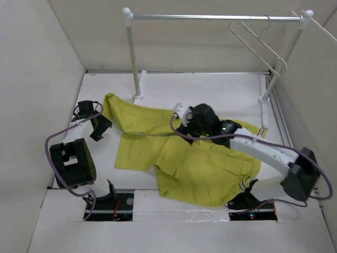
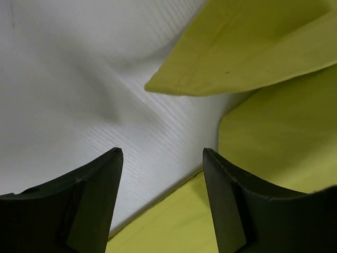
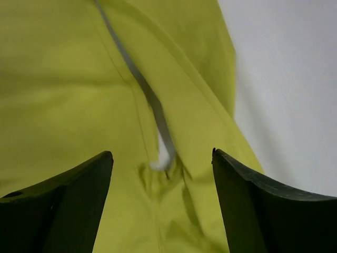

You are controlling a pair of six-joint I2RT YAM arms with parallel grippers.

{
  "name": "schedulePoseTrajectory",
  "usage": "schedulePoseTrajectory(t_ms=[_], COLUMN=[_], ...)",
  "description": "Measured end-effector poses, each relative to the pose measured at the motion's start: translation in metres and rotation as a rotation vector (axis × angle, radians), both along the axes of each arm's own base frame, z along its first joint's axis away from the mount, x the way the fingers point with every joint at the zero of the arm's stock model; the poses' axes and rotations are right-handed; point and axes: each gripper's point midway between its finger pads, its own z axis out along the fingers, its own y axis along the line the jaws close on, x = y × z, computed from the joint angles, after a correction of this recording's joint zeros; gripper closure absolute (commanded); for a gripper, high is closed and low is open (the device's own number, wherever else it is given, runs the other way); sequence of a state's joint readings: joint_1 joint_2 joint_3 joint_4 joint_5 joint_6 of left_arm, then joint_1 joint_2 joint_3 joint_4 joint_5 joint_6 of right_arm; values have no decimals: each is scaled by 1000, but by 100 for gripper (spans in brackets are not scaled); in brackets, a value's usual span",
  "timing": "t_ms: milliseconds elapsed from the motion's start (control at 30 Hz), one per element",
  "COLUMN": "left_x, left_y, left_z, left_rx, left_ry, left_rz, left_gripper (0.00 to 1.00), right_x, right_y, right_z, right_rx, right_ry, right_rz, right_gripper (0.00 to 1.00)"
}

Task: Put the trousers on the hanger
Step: Fold the trousers

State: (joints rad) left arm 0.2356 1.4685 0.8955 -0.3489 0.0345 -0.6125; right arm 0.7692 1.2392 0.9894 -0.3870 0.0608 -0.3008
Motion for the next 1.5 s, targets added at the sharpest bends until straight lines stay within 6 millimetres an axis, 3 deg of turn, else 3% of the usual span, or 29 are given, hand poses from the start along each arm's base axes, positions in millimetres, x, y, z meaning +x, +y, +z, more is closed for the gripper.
schedulePoseTrajectory(t_ms=[100, 200, 300, 367, 533, 633, 667, 767, 900, 1000, 1067, 1267, 1333, 1433, 1500], left_x=[12, 28, 38, 42, 50, 56, 59, 65, 73, 69, 60, 26, 9, -13, -18], left_y=[0, 4, 7, 10, 21, 27, 30, 36, 43, 48, 53, 68, 72, 72, 69], left_z=[-5, 6, 11, 10, -3, -14, -17, -20, -4, 28, 65, 225, 264, 293, 285], left_rx=[-17, -8, -2, 5, 37, 54, 60, 82, 114, 158, 205, 366, 415, 463, 468], left_ry=[-26, -104, -146, -158, -128, -97, -89, -70, -93, -135, -189, -491, -553, -594, -549], left_rz=[16, 40, 59, 71, 106, 123, 131, 135, 137, 142, 162, 249, 279, 276, 239], left_gripper=[41, 42, 42, 43, 51, 75, 99, 100, 100, 100, 100, 100, 100, 100, 100], right_x=[9, 29, 50, 59, 69, 73, 74, 78, 76, 58, 41, -16, -31, -34, -12], right_y=[88, 157, 216, 240, 263, 268, 270, 271, 264, 240, 223, 178, 163, 144, 137], right_z=[-10, -13, -24, -38, -89, -110, -115, -125, -122, -101, -70, 85, 125, 158, 160], right_rx=[-39, -66, -83, -107, -179, -216, -222, -242, -246, -238, -215, -10, 55, 131, 161], right_ry=[-4, -44, -88, -99, -56, -29, -27, -17, -14, -1, -2, -112, -145, -151, -128], right_rz=[222, 350, 435, 470, 523, 530, 533, 527, 500, 506, 522, 608, 634, 666, 642], right_gripper=[15, 14, 14, 14, 16, 20, 40, 100, 100, 100, 100, 100, 100, 100, 100])
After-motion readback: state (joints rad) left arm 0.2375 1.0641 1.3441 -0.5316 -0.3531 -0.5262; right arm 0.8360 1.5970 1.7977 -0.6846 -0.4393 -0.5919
